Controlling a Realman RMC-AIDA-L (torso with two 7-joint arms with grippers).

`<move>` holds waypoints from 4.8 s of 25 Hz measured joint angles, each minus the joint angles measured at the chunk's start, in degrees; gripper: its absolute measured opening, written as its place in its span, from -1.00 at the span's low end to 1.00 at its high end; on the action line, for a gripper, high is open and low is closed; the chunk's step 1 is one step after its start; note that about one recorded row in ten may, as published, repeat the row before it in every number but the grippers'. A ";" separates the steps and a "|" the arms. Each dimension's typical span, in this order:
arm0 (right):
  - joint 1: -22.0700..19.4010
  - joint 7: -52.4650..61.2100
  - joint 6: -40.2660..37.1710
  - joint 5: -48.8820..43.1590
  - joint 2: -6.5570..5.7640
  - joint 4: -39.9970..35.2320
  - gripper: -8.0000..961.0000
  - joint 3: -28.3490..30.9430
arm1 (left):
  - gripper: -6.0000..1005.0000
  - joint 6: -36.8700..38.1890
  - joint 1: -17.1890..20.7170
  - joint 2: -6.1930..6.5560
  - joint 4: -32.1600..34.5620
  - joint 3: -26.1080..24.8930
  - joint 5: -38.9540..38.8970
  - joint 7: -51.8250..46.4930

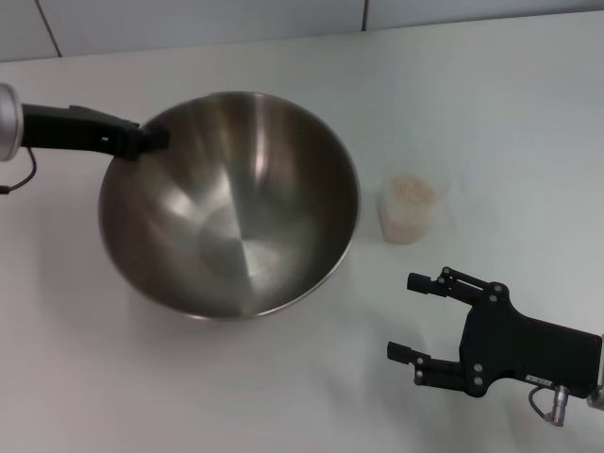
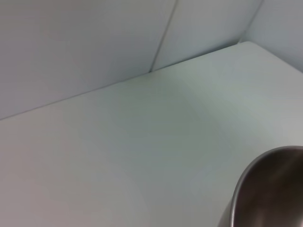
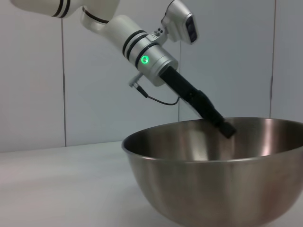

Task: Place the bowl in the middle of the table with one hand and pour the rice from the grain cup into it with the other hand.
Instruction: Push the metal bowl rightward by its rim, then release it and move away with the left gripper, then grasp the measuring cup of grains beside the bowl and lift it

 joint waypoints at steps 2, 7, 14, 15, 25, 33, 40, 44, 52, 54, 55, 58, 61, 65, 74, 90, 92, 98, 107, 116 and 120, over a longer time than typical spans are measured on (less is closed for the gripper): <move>0.09 0.00 0.00 0.00 0.00 0.00 0.67 0.00 | -0.91 -1.67 -0.95 -0.27 -0.83 0.72 -0.04 0.13; 0.40 0.06 0.00 -0.07 0.00 0.00 0.67 0.00 | -0.91 -6.35 -2.68 -0.45 -3.82 3.91 0.05 0.16; 0.62 0.09 -0.18 -0.09 0.00 -0.07 0.67 0.00 | -0.91 -9.30 -2.89 -0.36 -5.47 6.78 0.74 0.25; 0.66 0.09 -0.19 -0.09 0.00 -0.07 0.67 0.00 | -0.91 -9.63 -2.82 -0.36 -5.49 6.98 0.74 0.25; 0.66 0.09 -0.16 -0.09 0.00 -0.09 0.67 0.00 | -0.84 -13.46 -2.09 -0.45 -5.97 7.77 0.59 0.56; 0.29 0.09 0.22 0.42 0.05 0.07 0.66 1.12 | -0.17 -1.55 5.38 -0.51 7.85 8.95 -2.97 12.08; -1.25 0.09 0.81 1.01 0.23 0.73 0.67 7.15 | 0.27 7.02 21.23 -0.13 20.86 10.51 -15.90 24.93; -2.16 0.09 1.51 1.04 0.24 1.09 0.67 11.84 | 0.46 9.57 25.66 -0.05 21.97 9.96 -19.00 28.86; -2.83 -0.34 11.64 1.07 0.30 3.64 0.67 24.54 | 0.65 13.33 31.14 -0.18 20.30 7.09 -21.99 35.02; -2.26 -0.50 14.02 1.07 0.37 4.54 0.67 25.73 | 0.66 13.53 31.65 -0.22 19.71 6.71 -22.32 35.80; -1.94 -0.57 15.09 1.07 0.37 5.13 0.67 26.15 | 0.66 13.68 31.91 -0.23 19.35 6.55 -22.60 36.35; -0.89 -0.65 17.38 1.13 0.37 5.83 0.67 27.67 | 0.66 14.22 32.50 -0.21 18.72 6.32 -23.41 37.80; 0.01 -0.66 18.58 1.15 0.38 6.21 0.67 29.05 | 0.66 14.31 32.78 -0.26 18.54 6.29 -23.79 38.34; 1.17 -0.67 20.55 1.15 0.38 6.35 0.66 30.00 | 0.66 14.25 32.72 -0.28 17.61 6.27 -24.08 39.13; 3.15 -1.16 24.03 1.15 0.31 7.32 0.67 30.75 | 0.66 13.98 31.25 -0.25 14.11 6.18 -24.56 40.72; 6.79 -4.48 28.13 1.14 0.37 9.19 0.67 33.11 | 0.66 13.99 30.43 -0.08 12.72 6.27 -24.29 40.73; 7.18 -4.48 28.17 1.14 0.37 9.23 0.67 33.13 | 0.66 14.01 30.30 -0.08 12.72 6.28 -24.26 40.73; 7.65 -4.48 28.06 1.14 0.29 10.08 0.67 33.44 | 0.66 14.06 30.22 -0.10 12.66 6.31 -24.19 40.73; 5.61 -13.20 27.64 1.14 0.30 14.13 0.40 39.91 | 0.66 14.30 30.24 -0.09 12.55 6.27 -23.98 40.73; 5.77 -13.89 28.62 1.14 0.37 14.91 -0.59 39.99 | 0.66 14.33 30.24 -0.14 12.54 6.49 -23.60 40.63; 5.76 -13.97 28.48 1.14 0.33 15.12 -0.73 39.99 | 0.66 14.33 30.11 -0.13 12.55 6.52 -23.60 40.51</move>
